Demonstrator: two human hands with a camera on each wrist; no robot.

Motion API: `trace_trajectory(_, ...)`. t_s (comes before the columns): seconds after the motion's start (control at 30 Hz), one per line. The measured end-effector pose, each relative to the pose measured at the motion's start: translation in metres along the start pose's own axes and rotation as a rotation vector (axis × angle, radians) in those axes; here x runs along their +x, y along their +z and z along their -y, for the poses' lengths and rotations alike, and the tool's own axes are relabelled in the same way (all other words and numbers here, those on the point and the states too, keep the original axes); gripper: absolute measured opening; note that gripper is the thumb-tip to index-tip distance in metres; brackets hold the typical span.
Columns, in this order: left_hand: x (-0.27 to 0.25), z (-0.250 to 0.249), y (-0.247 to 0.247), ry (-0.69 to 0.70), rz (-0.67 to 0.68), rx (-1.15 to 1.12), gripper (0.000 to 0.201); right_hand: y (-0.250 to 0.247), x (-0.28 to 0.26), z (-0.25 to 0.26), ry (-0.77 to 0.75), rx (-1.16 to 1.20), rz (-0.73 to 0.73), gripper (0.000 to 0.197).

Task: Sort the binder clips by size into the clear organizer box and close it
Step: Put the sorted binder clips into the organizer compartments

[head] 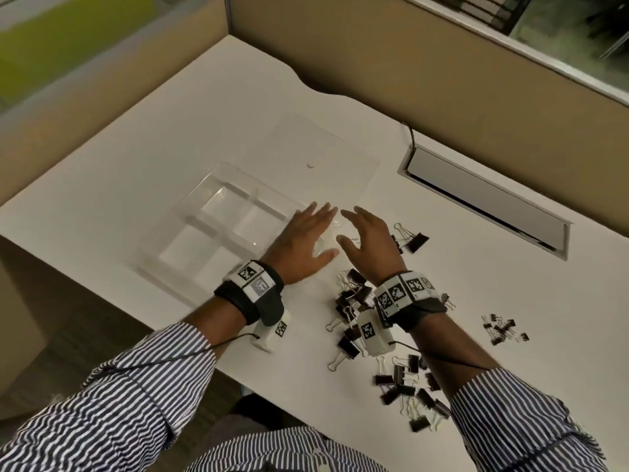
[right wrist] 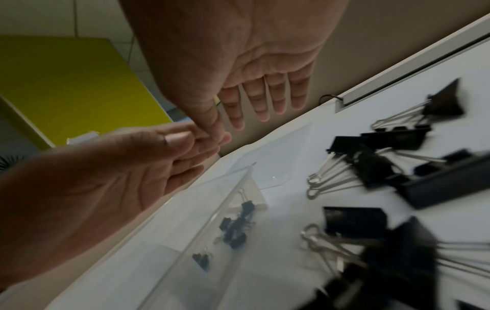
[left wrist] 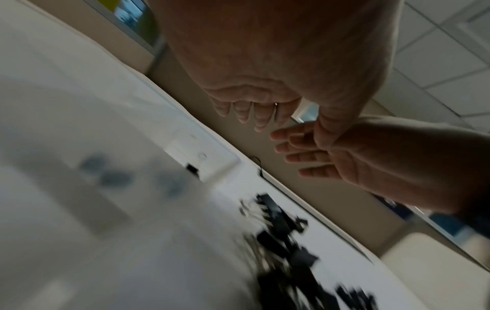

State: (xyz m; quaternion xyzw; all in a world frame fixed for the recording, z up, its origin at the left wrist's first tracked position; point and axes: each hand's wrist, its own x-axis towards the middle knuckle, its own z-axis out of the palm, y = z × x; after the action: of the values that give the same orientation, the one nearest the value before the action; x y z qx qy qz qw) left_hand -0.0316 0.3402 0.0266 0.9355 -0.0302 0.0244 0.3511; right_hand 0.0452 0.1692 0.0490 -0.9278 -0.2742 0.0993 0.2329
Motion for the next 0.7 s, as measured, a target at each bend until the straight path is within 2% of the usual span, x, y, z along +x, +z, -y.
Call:
trace_trajectory(0.17,-0.008,-0.027,0.044,0.137,0.111,0.046,0.081,-0.003,-0.035,-0.032,0.044,-0.025,-0.022,0.057)
trace_trajectory(0.4,0.007,-0.06,0.082,0.145,0.187,0.017,0.085,-0.017,-0.074,-0.076,0.081,-0.026,-0.067,0.066)
trace_trajectory(0.7,0.025,-0.116,0.145,0.136,0.235,0.14,0.085,-0.04,-0.133,-0.159,0.181,0.003,-0.044,0.065)
